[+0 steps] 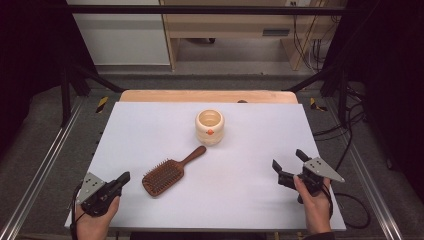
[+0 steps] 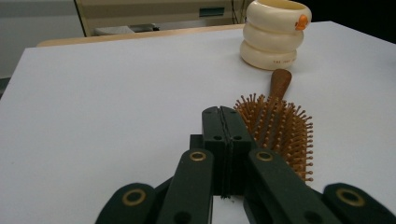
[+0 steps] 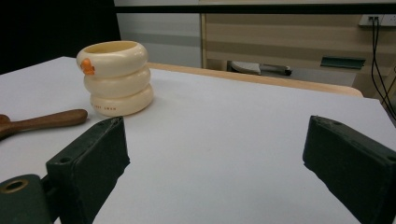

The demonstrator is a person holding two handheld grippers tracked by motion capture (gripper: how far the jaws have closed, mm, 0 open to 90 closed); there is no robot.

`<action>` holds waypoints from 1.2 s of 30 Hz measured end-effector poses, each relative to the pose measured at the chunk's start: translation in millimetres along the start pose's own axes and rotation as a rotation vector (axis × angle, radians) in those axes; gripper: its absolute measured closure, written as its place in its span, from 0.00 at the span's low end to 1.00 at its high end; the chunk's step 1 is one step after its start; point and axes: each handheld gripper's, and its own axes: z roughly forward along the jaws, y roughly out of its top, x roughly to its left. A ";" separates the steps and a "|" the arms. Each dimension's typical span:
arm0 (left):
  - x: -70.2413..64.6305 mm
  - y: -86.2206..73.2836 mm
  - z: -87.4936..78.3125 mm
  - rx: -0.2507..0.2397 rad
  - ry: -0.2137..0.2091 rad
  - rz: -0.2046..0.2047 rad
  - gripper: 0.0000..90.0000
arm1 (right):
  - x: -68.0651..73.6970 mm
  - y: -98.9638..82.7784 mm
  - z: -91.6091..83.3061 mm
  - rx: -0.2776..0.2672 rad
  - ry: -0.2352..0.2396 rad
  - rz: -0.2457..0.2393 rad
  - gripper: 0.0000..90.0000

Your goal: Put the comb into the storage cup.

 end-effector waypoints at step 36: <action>-28.4 -21.2 26.7 0.234 -0.132 -0.009 1.00 | 2.5 -1.8 2.9 0.018 0.009 -0.013 0.08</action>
